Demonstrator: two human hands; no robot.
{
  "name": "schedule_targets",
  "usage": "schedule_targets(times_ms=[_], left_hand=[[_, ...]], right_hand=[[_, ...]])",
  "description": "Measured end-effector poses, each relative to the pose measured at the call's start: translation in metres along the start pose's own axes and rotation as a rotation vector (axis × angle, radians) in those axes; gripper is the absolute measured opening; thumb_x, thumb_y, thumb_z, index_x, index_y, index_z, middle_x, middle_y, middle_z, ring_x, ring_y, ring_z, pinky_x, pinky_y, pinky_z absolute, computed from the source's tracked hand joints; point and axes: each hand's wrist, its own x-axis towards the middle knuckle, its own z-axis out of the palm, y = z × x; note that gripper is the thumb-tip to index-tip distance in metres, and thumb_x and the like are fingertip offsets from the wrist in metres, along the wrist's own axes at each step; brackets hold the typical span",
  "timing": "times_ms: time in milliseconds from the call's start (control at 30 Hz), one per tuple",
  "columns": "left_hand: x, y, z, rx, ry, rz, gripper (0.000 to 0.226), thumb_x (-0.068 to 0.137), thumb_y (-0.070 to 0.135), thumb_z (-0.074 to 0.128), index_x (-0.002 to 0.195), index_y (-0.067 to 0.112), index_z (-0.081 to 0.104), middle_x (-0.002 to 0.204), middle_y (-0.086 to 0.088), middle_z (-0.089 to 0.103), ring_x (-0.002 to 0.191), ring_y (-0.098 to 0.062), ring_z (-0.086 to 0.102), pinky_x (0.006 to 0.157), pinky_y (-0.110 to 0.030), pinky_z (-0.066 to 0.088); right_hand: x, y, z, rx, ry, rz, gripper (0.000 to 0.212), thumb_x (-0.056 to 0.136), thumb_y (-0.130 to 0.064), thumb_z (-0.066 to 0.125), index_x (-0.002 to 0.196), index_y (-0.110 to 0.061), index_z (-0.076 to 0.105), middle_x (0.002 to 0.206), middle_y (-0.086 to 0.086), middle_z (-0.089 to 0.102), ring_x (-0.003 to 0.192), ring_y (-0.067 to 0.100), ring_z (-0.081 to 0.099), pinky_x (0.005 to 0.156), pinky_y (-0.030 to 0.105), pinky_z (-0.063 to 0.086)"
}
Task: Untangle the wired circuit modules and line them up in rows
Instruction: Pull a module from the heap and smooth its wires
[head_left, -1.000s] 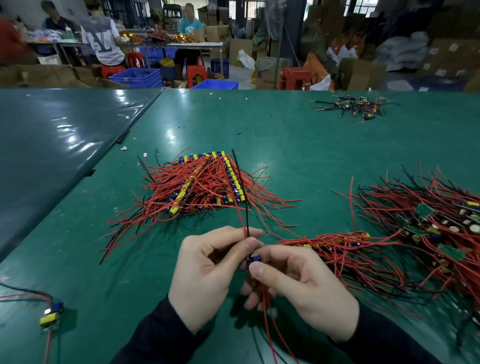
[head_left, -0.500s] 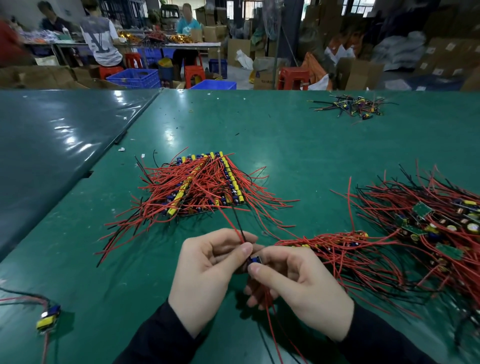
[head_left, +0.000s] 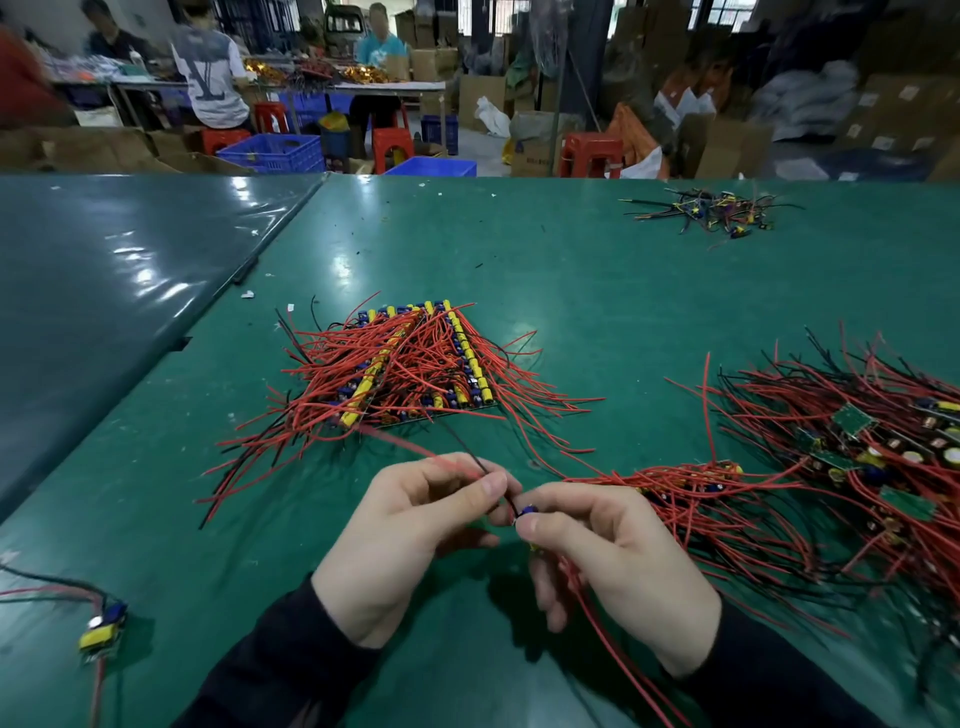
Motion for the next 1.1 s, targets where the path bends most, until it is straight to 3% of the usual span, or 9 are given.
schedule_targets(times_ms=[200, 267, 367, 467, 600, 733, 867, 967, 1100], left_hand=[[0.0, -0.005, 0.007, -0.009, 0.062, -0.014, 0.011, 0.064, 0.018, 0.069, 0.068, 0.008, 0.07, 0.068, -0.009, 0.067, 0.062, -0.011, 0.061, 0.053, -0.019, 0.049], [0.0, -0.006, 0.008, -0.016, 0.112, -0.013, 0.01, 0.061, 0.017, 0.07, 0.065, 0.008, 0.069, 0.064, -0.008, 0.066, 0.057, -0.01, 0.06, 0.048, -0.019, 0.049], [-0.001, -0.008, 0.008, -0.022, 0.159, -0.004, 0.011, 0.059, 0.015, 0.071, 0.063, 0.006, 0.07, 0.062, -0.01, 0.066, 0.055, -0.012, 0.06, 0.047, -0.019, 0.049], [-0.001, -0.01, 0.009, 0.054, 0.154, 0.053, 0.005, 0.07, 0.005, 0.07, 0.064, 0.004, 0.071, 0.065, -0.012, 0.068, 0.057, -0.013, 0.061, 0.051, -0.02, 0.051], [0.0, -0.013, 0.008, 0.22, 0.182, 0.16, 0.017, 0.078, -0.007, 0.067, 0.066, 0.004, 0.071, 0.066, -0.012, 0.07, 0.059, -0.014, 0.063, 0.055, -0.022, 0.052], [0.0, -0.01, 0.007, 0.337, 0.19, 0.236, 0.016, 0.076, -0.001, 0.071, 0.063, 0.007, 0.071, 0.062, -0.007, 0.069, 0.055, -0.011, 0.061, 0.052, -0.021, 0.049], [0.0, -0.007, 0.006, 0.234, 0.141, 0.139, 0.009, 0.069, 0.014, 0.073, 0.063, 0.008, 0.071, 0.064, -0.009, 0.069, 0.059, -0.013, 0.062, 0.048, -0.026, 0.051], [-0.002, -0.006, 0.006, 0.202, 0.159, 0.156, 0.018, 0.06, 0.023, 0.074, 0.068, 0.007, 0.073, 0.065, -0.009, 0.07, 0.059, -0.013, 0.062, 0.049, -0.025, 0.051], [-0.002, -0.005, 0.007, 0.316, 0.195, 0.286, 0.005, 0.065, 0.002, 0.078, 0.064, 0.004, 0.074, 0.065, -0.007, 0.071, 0.06, -0.011, 0.064, 0.055, -0.019, 0.049]], right_hand=[[-0.001, 0.006, -0.002, -0.12, 0.019, -0.058, 0.012, 0.087, -0.006, 0.064, 0.076, -0.011, 0.065, 0.047, 0.008, 0.053, 0.037, 0.015, 0.048, 0.039, 0.024, 0.043], [-0.002, 0.009, -0.002, -0.26, 0.082, -0.118, 0.004, 0.081, -0.017, 0.067, 0.079, -0.013, 0.067, 0.049, 0.012, 0.054, 0.04, 0.016, 0.05, 0.043, 0.03, 0.043], [-0.003, 0.011, -0.001, -0.371, 0.14, -0.175, 0.011, 0.075, -0.027, 0.064, 0.079, -0.018, 0.068, 0.052, 0.013, 0.06, 0.041, 0.017, 0.054, 0.045, 0.037, 0.046], [-0.004, 0.012, -0.001, -0.363, 0.151, -0.169, 0.012, 0.074, -0.026, 0.063, 0.078, -0.016, 0.069, 0.05, 0.011, 0.059, 0.039, 0.016, 0.053, 0.043, 0.033, 0.045], [-0.003, 0.013, -0.002, -0.352, 0.137, -0.17, 0.012, 0.077, -0.022, 0.063, 0.079, -0.012, 0.069, 0.05, 0.013, 0.058, 0.04, 0.017, 0.052, 0.042, 0.032, 0.044], [-0.002, 0.009, -0.006, -0.294, 0.062, -0.141, 0.012, 0.08, -0.019, 0.061, 0.08, -0.008, 0.065, 0.046, 0.004, 0.057, 0.037, 0.017, 0.05, 0.042, 0.021, 0.041], [0.001, 0.005, -0.006, -0.189, 0.009, -0.085, 0.014, 0.079, -0.017, 0.06, 0.079, -0.003, 0.061, 0.044, 0.004, 0.056, 0.036, 0.017, 0.051, 0.042, 0.017, 0.039], [0.0, 0.005, -0.005, -0.187, 0.015, -0.08, 0.016, 0.087, -0.016, 0.065, 0.076, -0.005, 0.062, 0.045, 0.007, 0.057, 0.04, 0.018, 0.056, 0.045, 0.015, 0.04], [-0.001, 0.003, -0.005, -0.178, -0.021, 0.03, 0.022, 0.093, -0.014, 0.054, 0.072, -0.014, 0.058, 0.056, 0.009, 0.064, 0.052, 0.023, 0.064, 0.044, 0.022, 0.043]])
